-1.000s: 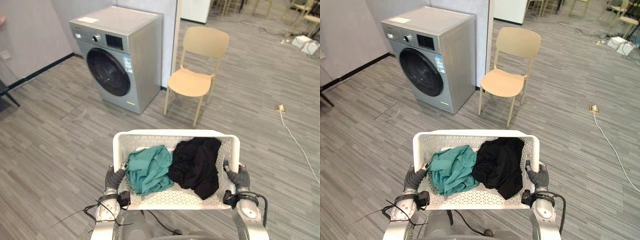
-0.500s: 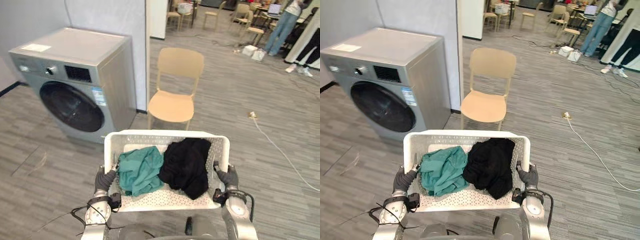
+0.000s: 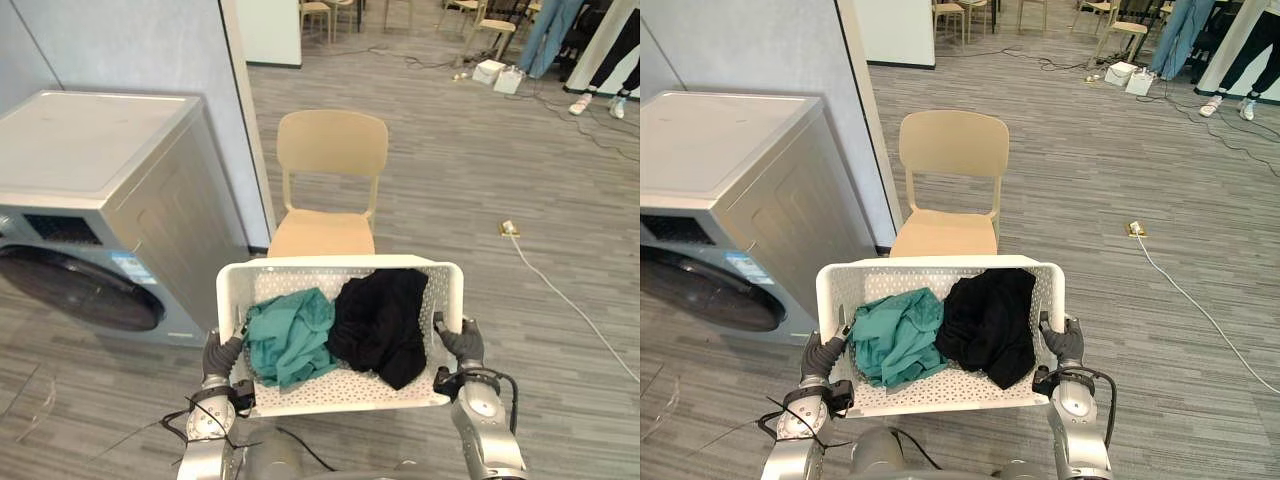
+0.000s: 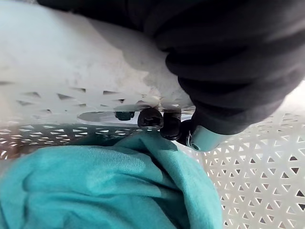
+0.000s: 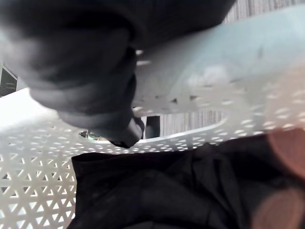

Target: Pick up the laundry basket with both hands and put the clothes into the washing machine.

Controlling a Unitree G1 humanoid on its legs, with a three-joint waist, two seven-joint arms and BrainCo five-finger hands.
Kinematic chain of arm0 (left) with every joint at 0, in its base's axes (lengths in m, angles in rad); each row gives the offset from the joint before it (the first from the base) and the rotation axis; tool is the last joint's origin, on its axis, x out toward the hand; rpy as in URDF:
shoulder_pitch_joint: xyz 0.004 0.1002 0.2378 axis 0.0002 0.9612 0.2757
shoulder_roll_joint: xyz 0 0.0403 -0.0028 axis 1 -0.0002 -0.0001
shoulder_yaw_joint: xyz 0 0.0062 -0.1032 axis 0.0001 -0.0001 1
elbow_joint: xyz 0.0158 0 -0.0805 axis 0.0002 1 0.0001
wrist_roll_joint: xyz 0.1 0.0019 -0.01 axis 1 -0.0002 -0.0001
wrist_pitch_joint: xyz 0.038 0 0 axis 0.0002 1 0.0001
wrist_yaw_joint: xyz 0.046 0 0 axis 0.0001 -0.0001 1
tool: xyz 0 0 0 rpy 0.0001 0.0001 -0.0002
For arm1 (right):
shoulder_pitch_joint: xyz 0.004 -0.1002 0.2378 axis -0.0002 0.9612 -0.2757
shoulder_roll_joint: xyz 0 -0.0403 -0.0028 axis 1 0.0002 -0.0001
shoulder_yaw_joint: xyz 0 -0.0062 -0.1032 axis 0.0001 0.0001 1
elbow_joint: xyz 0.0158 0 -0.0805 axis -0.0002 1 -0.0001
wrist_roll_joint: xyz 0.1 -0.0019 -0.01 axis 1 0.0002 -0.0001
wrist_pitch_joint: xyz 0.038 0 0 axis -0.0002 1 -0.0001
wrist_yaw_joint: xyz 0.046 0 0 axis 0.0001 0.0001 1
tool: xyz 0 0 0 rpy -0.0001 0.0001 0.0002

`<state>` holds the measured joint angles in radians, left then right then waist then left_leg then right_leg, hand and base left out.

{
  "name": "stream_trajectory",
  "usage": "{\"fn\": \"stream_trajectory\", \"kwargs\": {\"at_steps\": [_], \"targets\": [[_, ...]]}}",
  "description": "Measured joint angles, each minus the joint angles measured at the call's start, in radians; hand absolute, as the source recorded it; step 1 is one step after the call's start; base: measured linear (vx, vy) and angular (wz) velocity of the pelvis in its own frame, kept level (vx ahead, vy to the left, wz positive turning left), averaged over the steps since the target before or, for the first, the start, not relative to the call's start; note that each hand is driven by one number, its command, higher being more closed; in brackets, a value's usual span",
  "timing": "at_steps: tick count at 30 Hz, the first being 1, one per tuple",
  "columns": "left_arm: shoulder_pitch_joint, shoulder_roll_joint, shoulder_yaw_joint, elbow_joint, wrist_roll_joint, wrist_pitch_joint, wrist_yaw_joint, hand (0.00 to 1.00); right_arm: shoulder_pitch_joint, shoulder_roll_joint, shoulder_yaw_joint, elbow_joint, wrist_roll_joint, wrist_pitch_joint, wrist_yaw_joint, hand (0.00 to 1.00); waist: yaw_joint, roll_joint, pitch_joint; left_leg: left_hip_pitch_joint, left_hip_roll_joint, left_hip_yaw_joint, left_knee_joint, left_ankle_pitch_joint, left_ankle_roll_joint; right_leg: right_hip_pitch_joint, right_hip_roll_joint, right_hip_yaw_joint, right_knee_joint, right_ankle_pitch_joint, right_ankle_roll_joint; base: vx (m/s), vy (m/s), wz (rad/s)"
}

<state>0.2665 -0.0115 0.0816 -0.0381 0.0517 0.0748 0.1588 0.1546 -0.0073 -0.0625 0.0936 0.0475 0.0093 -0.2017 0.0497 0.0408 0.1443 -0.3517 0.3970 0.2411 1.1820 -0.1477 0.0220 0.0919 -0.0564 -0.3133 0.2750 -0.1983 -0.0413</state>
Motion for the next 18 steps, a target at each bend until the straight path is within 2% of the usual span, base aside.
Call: {"fn": "stream_trajectory", "kwargs": {"at_steps": [2, 3, 4, 5, 6, 8, 9, 10, 11, 12, 13, 14, 16, 17, 18], "targets": [[-0.006, 0.004, 0.000, 0.001, 0.000, 0.002, -0.001, 1.00, 0.001, 0.002, -0.003, 0.001, 0.002, -0.001, 0.000, 1.00, 0.008, -0.015, 0.007, -0.016, -0.038, 0.038, -0.250, -0.029, -0.024, 0.023, -0.050, 0.012, 0.017, -0.012, 0.041, 0.39, 0.273, -0.24], [-0.005, 0.001, -0.001, 0.001, 0.000, 0.001, -0.001, 1.00, 0.004, -0.001, -0.003, -0.001, 0.002, -0.003, 0.001, 1.00, 0.012, -0.009, 0.002, 0.010, -0.059, 0.050, -0.470, 0.008, -0.030, 0.027, -0.066, 0.017, 0.040, -0.034, 0.084, 0.38, 0.323, -0.30], [-0.010, -0.008, 0.000, 0.008, 0.000, 0.000, -0.001, 1.00, 0.000, -0.004, -0.009, 0.013, 0.002, -0.006, 0.006, 1.00, 0.019, 0.001, -0.006, 0.042, -0.081, 0.033, -0.640, 0.058, -0.047, 0.035, -0.077, 0.033, 0.058, -0.081, 0.152, 0.36, 0.301, -0.07], [-0.034, 0.017, 0.005, 0.039, 0.000, 0.002, 0.004, 1.00, 0.001, 0.021, -0.020, 0.032, 0.003, -0.001, 0.005, 1.00, 0.008, -0.034, -0.011, 0.044, -0.130, 0.043, -0.647, 0.056, -0.036, 0.044, -0.119, 0.042, 0.036, -0.098, 0.165, 0.34, 0.232, 0.24], [-0.046, 0.031, 0.014, 0.048, 0.000, 0.005, 0.005, 1.00, -0.008, 0.028, -0.014, 0.039, 0.003, -0.001, 0.006, 1.00, -0.001, -0.057, -0.017, 0.046, -0.166, 0.030, -0.659, 0.053, -0.031, 0.060, -0.123, 0.042, -0.008, -0.090, 0.157, 0.24, 0.118, 0.46], [-0.044, 0.029, 0.022, 0.047, -0.002, 0.001, 0.018, 1.00, -0.021, 0.034, -0.013, 0.047, 0.000, -0.001, 0.009, 1.00, -0.003, -0.055, -0.009, 0.048, -0.203, -0.017, -0.645, 0.050, -0.027, 0.082, -0.103, 0.036, -0.075, -0.070, 0.162, 0.20, 0.066, 0.38], [-0.044, 0.020, 0.023, 0.046, -0.002, -0.001, 0.020, 1.00, -0.032, 0.030, -0.015, 0.052, 0.000, -0.001, 0.009, 1.00, -0.002, -0.043, 0.000, 0.051, -0.218, -0.056, -0.617, 0.045, -0.020, 0.113, -0.104, 0.042, -0.090, -0.045, 0.184, 0.13, 0.026, 0.27], [-0.043, 0.020, 0.026, 0.046, -0.002, -0.002, 0.020, 1.00, -0.033, 0.030, -0.014, 0.056, 0.000, -0.001, 0.010, 1.00, 0.000, -0.041, 0.002, 0.051, -0.226, -0.077, -0.604, 0.044, -0.019, 0.122, -0.106, 0.043, -0.093, -0.041, 0.188, 0.10, 0.022, 0.02], [-0.039, 0.019, 0.038, 0.046, -0.001, -0.007, 0.020, 1.00, -0.040, 0.032, -0.006, 0.067, 0.000, -0.002, 0.012, 1.00, 0.006, -0.040, 0.002, 0.054, -0.236, -0.106, -0.586, 0.037, -0.029, 0.130, -0.107, 0.047, -0.099, -0.040, 0.187, 0.07, 0.041, -0.30], [-0.037, 0.016, 0.041, 0.045, -0.001, -0.009, 0.020, 1.00, -0.049, 0.038, -0.001, 0.067, 0.000, -0.004, 0.011, 1.00, 0.018, -0.035, 0.003, 0.062, -0.234, -0.121, -0.581, 0.007, -0.057, 0.129, -0.110, 0.070, -0.101, -0.041, 0.188, 0.07, 0.072, -0.60], [-0.024, 0.014, 0.041, 0.042, -0.001, -0.013, 0.020, 1.00, -0.049, 0.033, 0.000, 0.069, -0.002, -0.004, 0.012, 1.00, 0.022, -0.028, 0.006, 0.083, -0.231, -0.149, -0.587, -0.056, -0.078, 0.126, -0.104, 0.093, -0.099, -0.047, 0.188, 0.05, 0.096, -0.71], [-0.013, 0.006, 0.041, 0.042, -0.001, -0.014, 0.018, 1.00, -0.050, 0.034, 0.003, 0.079, -0.012, -0.004, 0.015, 1.00, 0.022, -0.022, 0.007, 0.100, -0.234, -0.141, -0.592, -0.100, -0.083, 0.110, -0.114, 0.120, -0.066, -0.059, 0.183, 0.03, 0.144, -0.95], [0.009, -0.003, 0.041, 0.043, -0.001, -0.011, 0.018, 1.00, -0.045, 0.032, 0.003, 0.090, -0.023, -0.001, 0.028, 1.00, 0.021, -0.031, 0.022, 0.147, -0.236, -0.090, -0.619, -0.123, -0.069, 0.010, -0.148, 0.155, 0.132, -0.062, 0.172, -0.01, 0.136, -0.85], [0.013, 0.004, 0.039, 0.043, -0.001, -0.010, 0.017, 1.00, -0.039, 0.038, 0.004, 0.090, -0.027, 0.001, 0.030, 1.00, 0.015, -0.050, 0.033, 0.173, -0.245, -0.061, -0.636, -0.127, -0.063, -0.066, -0.188, 0.154, 0.264, -0.052, 0.155, 0.01, 0.133, -0.65], [0.013, 0.011, 0.039, 0.043, -0.001, -0.007, 0.016, 1.00, -0.038, 0.044, 0.004, 0.090, -0.033, 0.005, 0.030, 1.00, 0.014, -0.062, 0.036, 0.191, -0.251, -0.036, -0.645, -0.130, -0.057, -0.105, -0.210, 0.151, 0.330, -0.036, 0.134, 0.04, 0.150, -0.71]]}}
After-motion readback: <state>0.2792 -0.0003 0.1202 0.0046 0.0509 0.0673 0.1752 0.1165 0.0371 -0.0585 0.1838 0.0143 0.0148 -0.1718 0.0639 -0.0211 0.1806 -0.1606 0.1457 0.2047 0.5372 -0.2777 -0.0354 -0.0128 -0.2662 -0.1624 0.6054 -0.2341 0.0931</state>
